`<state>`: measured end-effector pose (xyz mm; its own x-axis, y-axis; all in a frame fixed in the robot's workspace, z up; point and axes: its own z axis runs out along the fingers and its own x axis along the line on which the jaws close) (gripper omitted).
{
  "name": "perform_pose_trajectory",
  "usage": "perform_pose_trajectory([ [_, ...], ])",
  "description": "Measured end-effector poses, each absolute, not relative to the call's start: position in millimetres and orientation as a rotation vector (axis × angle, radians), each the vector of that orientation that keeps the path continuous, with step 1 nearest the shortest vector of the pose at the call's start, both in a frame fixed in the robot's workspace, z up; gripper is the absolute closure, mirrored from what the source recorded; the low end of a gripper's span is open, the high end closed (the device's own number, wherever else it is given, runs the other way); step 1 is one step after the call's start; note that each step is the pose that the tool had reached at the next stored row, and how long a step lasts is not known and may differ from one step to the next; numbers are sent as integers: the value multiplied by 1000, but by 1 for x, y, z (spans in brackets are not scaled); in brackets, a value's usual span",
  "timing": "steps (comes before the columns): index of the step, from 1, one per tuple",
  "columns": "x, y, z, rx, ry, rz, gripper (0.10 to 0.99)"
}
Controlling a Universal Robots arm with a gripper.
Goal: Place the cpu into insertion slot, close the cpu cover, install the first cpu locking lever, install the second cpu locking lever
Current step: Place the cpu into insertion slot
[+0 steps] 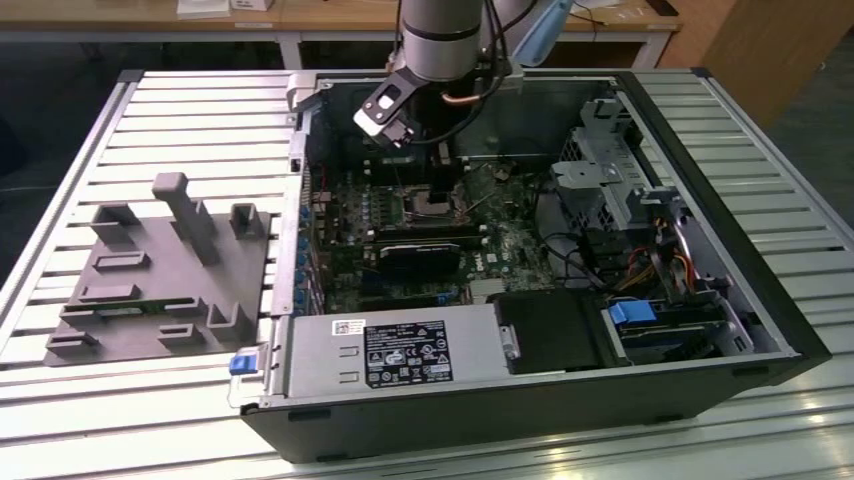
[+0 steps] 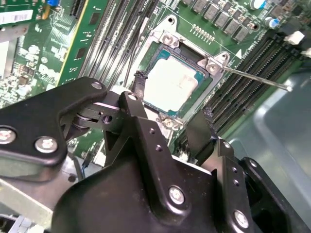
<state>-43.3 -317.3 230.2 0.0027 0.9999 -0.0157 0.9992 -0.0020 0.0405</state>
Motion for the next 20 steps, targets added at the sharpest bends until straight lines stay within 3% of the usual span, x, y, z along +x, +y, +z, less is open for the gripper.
perform_pose_trajectory([
  [10,-43,-317,232,2196,2191,27,486],
  [12,-43,-317,232,2196,2191,27,612],
  [13,-43,-317,233,2196,2191,27,612],
  [15,-43,-317,233,2196,2191,27,729],
  [16,-43,-317,233,2196,2191,27,729],
  [18,-43,-317,233,2196,2191,27,847],
  [19,-43,-317,233,2196,2191,27,847],
  [20,-43,-317,233,2196,2191,27,906],
])
